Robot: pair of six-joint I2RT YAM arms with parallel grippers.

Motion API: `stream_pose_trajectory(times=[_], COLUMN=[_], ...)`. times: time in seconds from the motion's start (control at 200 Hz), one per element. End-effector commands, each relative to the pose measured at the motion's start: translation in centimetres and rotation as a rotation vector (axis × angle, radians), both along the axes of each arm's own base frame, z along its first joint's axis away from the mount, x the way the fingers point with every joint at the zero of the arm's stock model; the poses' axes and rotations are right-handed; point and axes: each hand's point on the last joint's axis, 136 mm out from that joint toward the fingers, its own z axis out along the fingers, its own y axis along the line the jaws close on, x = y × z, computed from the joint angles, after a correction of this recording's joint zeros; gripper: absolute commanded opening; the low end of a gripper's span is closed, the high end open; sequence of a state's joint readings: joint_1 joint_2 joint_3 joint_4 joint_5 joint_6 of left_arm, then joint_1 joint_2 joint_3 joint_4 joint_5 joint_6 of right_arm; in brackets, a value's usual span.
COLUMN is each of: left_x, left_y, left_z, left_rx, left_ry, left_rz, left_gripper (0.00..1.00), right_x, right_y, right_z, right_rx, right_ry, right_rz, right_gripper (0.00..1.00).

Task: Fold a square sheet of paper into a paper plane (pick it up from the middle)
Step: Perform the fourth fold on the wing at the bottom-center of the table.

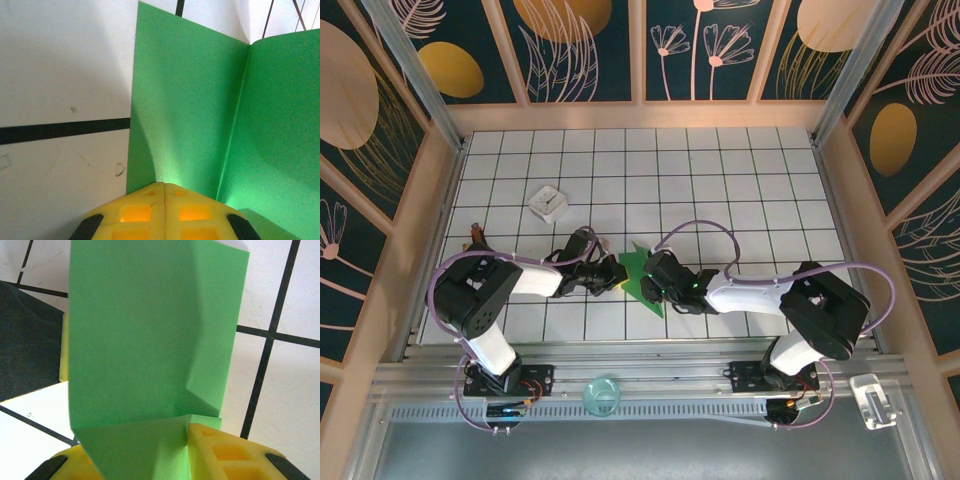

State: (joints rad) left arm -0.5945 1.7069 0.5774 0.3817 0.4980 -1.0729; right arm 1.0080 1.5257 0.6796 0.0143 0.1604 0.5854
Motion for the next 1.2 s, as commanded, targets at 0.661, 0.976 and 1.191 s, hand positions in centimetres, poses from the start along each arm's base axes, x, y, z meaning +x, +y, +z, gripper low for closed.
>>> stream_pose_trajectory(times=[0.661, 0.976, 1.191], left_x=[-0.8, -0.8, -0.7], left_y=[0.3, 0.1, 0.1], left_z=[-1.7, -1.7, -1.6], left_rx=[0.052, 0.051, 0.053], left_ry=[0.039, 0.041, 0.037], left_rz=[-0.028, -0.034, -0.036], left_gripper=[0.02, 0.02, 0.02], right_x=[-0.7, -0.9, -0.7], right_y=[0.6, 0.3, 0.3], right_z=[-1.6, -2.4, -2.5], right_rx=[0.064, 0.176, 0.213], right_ry=[0.066, 0.141, 0.168], right_rz=[0.018, 0.063, 0.098], right_gripper=[0.04, 0.05, 0.06])
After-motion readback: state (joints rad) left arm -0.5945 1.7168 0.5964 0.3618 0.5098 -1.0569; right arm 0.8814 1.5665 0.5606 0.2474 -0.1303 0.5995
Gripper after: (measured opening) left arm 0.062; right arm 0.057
